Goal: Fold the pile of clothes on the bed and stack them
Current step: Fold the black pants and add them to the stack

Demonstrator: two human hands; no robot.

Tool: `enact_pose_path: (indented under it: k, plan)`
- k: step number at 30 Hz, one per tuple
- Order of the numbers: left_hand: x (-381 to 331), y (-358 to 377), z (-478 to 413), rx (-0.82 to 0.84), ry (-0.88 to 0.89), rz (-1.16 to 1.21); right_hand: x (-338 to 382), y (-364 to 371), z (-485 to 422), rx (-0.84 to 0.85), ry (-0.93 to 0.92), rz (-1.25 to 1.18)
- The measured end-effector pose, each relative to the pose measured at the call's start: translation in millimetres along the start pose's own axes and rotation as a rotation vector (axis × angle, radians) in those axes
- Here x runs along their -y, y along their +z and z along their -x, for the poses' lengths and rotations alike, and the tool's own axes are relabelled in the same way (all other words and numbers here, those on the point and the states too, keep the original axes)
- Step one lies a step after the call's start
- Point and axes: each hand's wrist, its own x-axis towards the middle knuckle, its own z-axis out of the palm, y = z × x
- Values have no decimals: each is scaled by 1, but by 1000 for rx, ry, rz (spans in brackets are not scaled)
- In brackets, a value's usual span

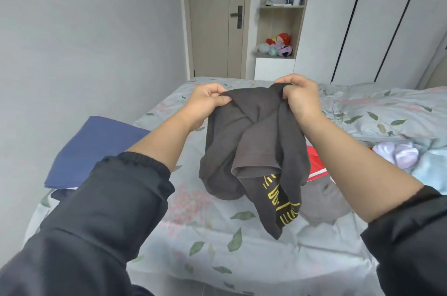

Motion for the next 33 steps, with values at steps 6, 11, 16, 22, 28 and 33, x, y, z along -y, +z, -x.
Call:
enact_pose_path:
  k: [6,11,16,22,28,33]
  plan:
    - [4,-13,2,-193,-11,188,-16,-30,-21,-167,86,25]
    - [54,-69,2,-542,-140,-347,-93,-76,-27,-476,384,116]
    - [121,-55,21,-92,-418,-833,-169,-55,3,-1,565,811]
    - [182,4,69,372,-454,-875,-210,-7,57,731,239,979]
    - [229,40,117,166,-347,-1079,-222,14,87,581,27,1049]
    - [225,16,122,-220,-81,-786,-166,6,70,406,495,232]
